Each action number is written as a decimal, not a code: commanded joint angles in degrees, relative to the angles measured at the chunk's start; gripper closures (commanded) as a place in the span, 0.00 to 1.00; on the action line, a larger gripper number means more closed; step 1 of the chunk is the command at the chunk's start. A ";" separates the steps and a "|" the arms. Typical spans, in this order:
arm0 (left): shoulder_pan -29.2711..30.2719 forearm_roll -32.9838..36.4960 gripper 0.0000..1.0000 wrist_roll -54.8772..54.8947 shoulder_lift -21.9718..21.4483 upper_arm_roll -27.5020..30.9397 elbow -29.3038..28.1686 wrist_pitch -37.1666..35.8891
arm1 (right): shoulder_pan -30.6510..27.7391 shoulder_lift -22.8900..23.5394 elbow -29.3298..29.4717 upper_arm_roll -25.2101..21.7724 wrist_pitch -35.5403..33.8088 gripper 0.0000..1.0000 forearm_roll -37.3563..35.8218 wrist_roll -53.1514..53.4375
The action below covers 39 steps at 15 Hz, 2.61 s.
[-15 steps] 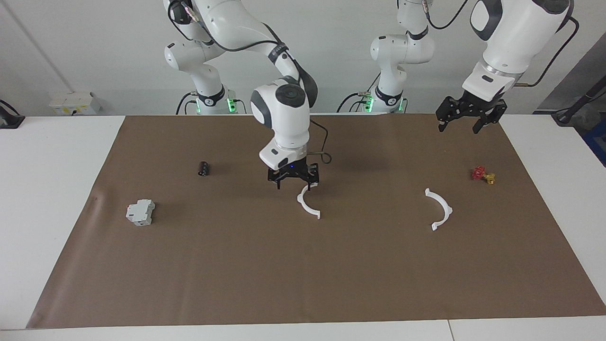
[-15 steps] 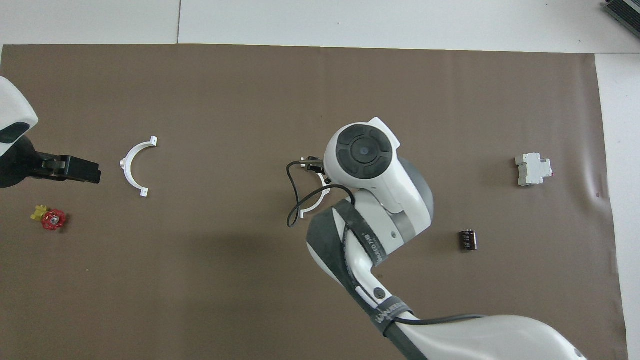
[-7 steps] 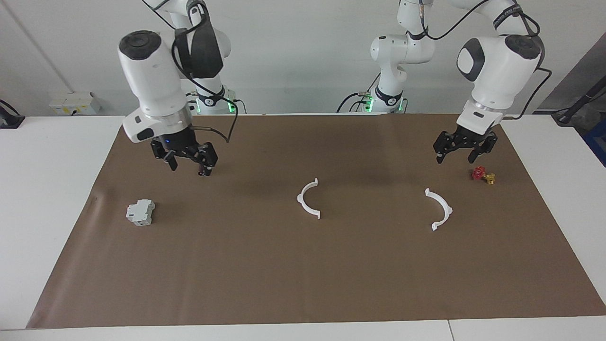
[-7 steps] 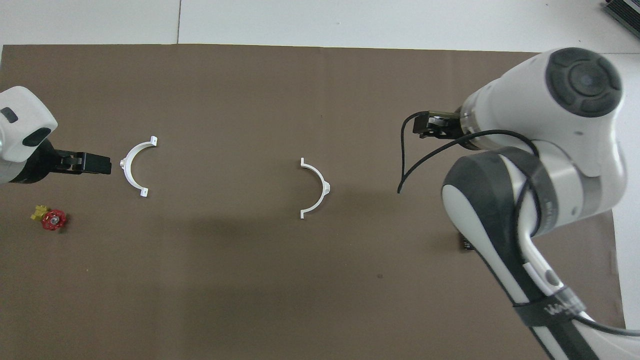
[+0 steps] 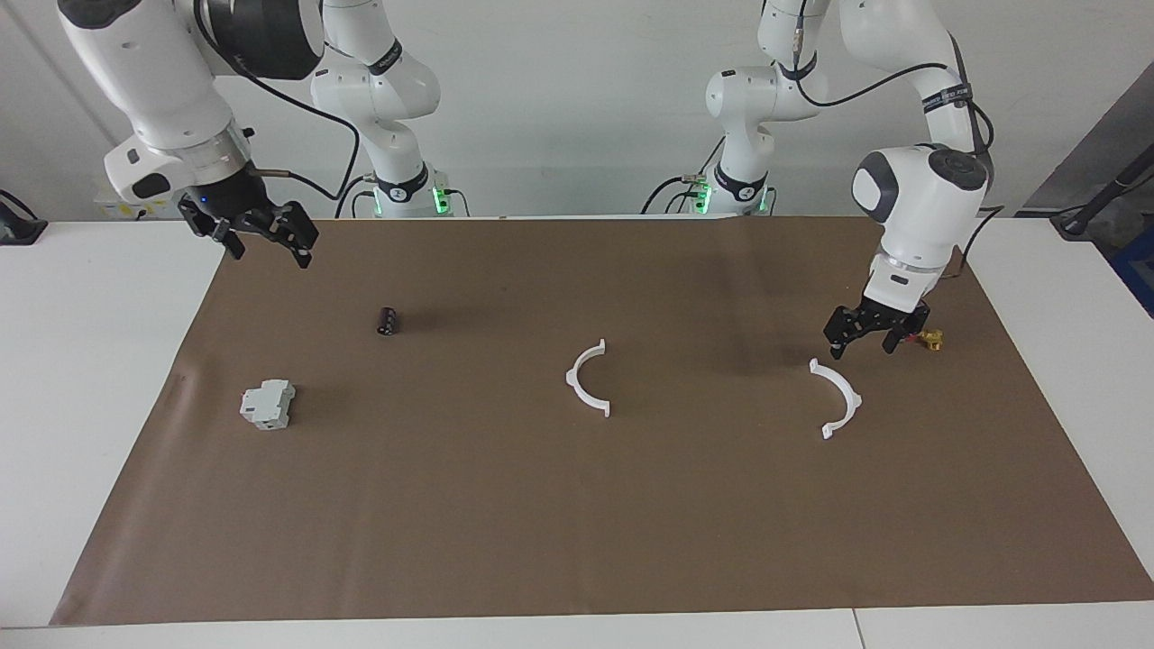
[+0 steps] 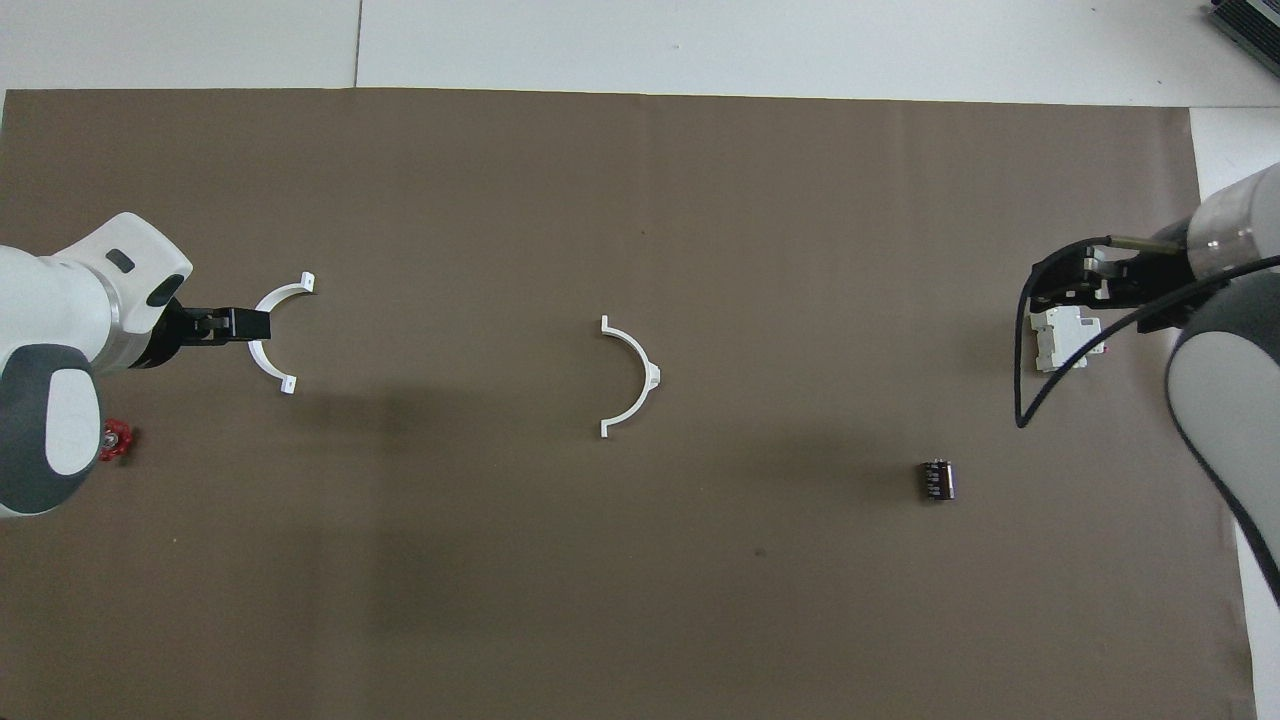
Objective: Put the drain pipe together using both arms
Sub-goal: 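Set the half-ring at table center and withdraw the right gripper, then grasp the other white half-ring with the left gripper, then carry the held half-ring with the left gripper toward the placed half-ring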
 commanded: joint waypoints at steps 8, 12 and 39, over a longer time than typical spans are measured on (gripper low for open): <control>0.44 -0.87 0.00 -17.63 6.87 -0.16 -1.66 5.24 | -0.26 -0.43 2.06 1.43 -3.70 0.00 -1.83 -5.46; 0.61 -0.87 0.00 -18.08 6.95 -0.16 -2.54 5.33 | -1.22 0.02 4.88 0.91 -5.89 0.00 -2.63 -10.47; -15.10 -0.78 1.00 -48.79 8.19 -0.42 14.42 -13.92 | -1.57 -0.60 3.91 1.08 -5.54 0.00 0.36 -8.19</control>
